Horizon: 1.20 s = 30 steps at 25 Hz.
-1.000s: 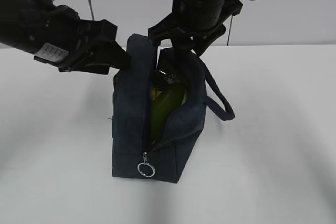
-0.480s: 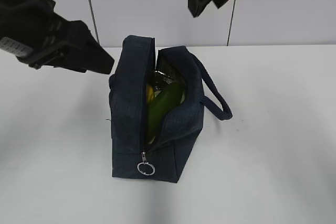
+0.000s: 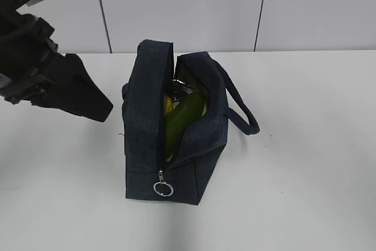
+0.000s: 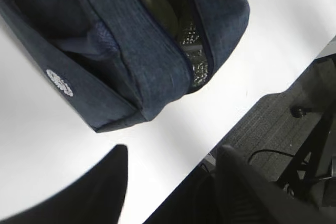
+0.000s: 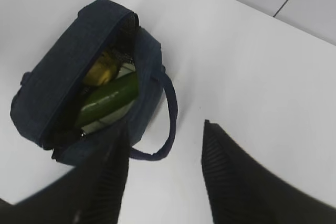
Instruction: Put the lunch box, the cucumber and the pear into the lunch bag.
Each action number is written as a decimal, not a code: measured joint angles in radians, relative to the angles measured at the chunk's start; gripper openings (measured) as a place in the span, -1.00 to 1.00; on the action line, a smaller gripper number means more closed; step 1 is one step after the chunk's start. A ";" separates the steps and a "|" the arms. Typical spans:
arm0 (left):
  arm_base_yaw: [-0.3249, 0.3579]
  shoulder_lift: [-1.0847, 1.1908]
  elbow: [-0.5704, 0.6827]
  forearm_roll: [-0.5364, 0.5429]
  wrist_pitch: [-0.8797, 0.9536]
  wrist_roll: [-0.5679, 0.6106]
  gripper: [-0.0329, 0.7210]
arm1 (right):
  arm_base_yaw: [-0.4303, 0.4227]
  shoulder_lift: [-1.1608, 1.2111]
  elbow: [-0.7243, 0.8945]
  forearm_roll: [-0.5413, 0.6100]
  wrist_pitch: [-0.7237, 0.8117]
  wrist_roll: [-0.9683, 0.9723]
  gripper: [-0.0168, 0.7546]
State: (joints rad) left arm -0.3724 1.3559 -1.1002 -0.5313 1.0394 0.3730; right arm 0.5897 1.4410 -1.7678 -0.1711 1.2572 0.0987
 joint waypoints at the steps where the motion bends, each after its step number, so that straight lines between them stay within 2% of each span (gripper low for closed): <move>1: 0.000 -0.004 0.000 0.001 0.007 0.000 -0.04 | 0.000 -0.029 0.033 0.005 -0.001 0.000 0.00; 9: 0.000 -0.026 0.000 0.028 0.055 0.000 -0.13 | 0.000 -0.234 0.352 0.054 0.000 -0.028 0.00; 13: 0.000 -0.030 0.009 0.042 0.059 0.000 -0.13 | 0.000 -0.343 0.511 0.082 -0.072 -0.039 0.00; 16: 0.000 -0.043 0.060 0.043 0.048 0.000 -0.13 | 0.000 -0.399 0.593 0.097 -0.129 -0.041 0.00; 21: 0.000 -0.055 0.139 0.043 0.008 0.000 -0.14 | 0.000 -0.406 0.629 0.098 -0.137 -0.041 0.00; 30: 0.000 -0.105 0.142 0.036 -0.068 0.000 -0.16 | 0.000 -0.344 0.630 0.129 -0.141 -0.041 0.00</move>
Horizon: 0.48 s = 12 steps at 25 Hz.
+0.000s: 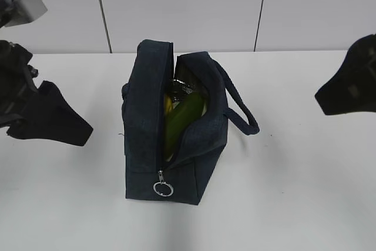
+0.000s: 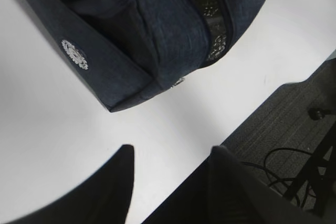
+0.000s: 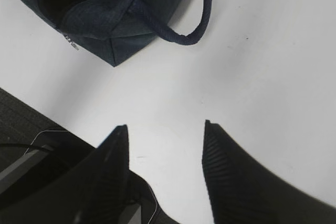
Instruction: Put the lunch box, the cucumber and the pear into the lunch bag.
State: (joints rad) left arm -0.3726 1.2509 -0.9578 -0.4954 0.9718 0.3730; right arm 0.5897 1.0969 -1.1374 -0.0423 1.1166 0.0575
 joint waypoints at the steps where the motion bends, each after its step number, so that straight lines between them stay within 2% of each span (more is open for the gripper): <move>1: 0.000 0.000 0.000 -0.005 -0.005 0.000 -0.18 | 0.000 0.013 0.000 0.014 0.005 0.000 0.00; 6: -0.001 0.000 0.000 -0.077 -0.032 0.000 -0.26 | 0.000 0.044 0.000 0.061 0.040 -0.069 -0.02; 12: -0.008 0.000 0.000 -0.087 -0.175 0.010 -0.26 | 0.000 0.019 0.017 0.120 0.019 -0.175 -0.14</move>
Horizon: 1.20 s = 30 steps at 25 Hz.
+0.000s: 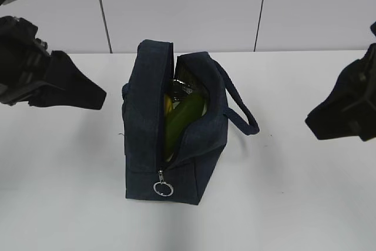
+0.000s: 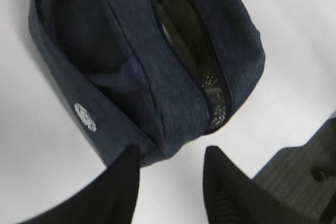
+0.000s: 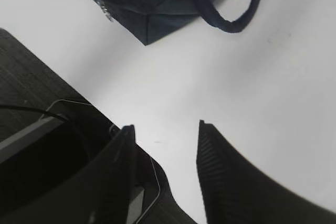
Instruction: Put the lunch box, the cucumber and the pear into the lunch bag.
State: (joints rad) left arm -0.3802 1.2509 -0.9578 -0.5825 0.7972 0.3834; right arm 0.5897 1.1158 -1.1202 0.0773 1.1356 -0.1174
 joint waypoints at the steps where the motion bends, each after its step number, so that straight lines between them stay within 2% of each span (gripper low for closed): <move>1: -0.009 0.000 0.000 0.000 -0.024 0.015 -0.26 | 0.000 -0.012 0.016 0.020 -0.021 -0.016 -0.15; 4: -0.051 0.000 0.001 0.000 -0.078 0.035 -0.26 | 0.000 -0.061 0.109 0.099 -0.121 -0.077 -0.15; 9: -0.132 0.000 0.055 0.012 -0.182 0.038 -0.27 | 0.000 -0.115 0.296 0.151 -0.315 -0.173 -0.16; 14: -0.143 0.000 0.152 0.044 -0.274 0.039 -0.27 | 0.000 -0.116 0.449 0.255 -0.521 -0.271 -0.21; 18: -0.143 0.000 0.167 0.040 -0.302 0.039 -0.27 | 0.000 -0.116 0.520 0.302 -0.663 -0.306 -0.22; 24: -0.144 0.000 0.167 -0.004 -0.322 0.039 -0.27 | 0.000 -0.057 0.542 0.370 -0.732 -0.314 -0.22; 30: -0.144 0.014 0.167 -0.016 -0.389 0.040 -0.27 | 0.000 0.067 0.542 0.387 -0.771 -0.345 -0.22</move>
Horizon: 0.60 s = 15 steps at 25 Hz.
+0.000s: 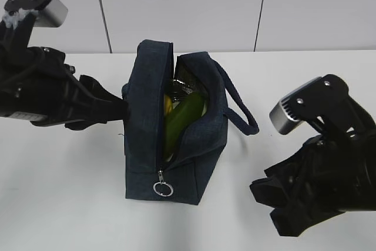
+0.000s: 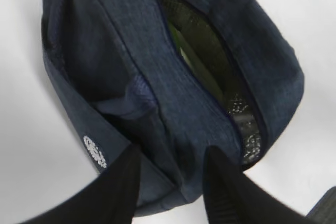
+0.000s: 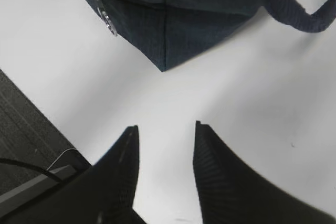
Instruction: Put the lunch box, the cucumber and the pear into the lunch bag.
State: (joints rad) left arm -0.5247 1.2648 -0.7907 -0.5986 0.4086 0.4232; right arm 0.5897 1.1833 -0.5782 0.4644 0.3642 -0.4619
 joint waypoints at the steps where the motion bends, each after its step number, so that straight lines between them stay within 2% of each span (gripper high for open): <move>1: 0.000 0.016 0.000 -0.002 -0.006 0.001 -0.27 | 0.000 0.010 0.000 0.005 -0.010 -0.004 -0.22; 15: -0.001 0.087 0.000 -0.063 -0.015 0.002 -0.18 | 0.000 0.063 0.000 0.028 -0.052 -0.035 -0.22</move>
State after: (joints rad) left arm -0.5255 1.3515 -0.7907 -0.6618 0.3933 0.4251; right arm 0.5897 1.2459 -0.5782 0.4927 0.3121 -0.4971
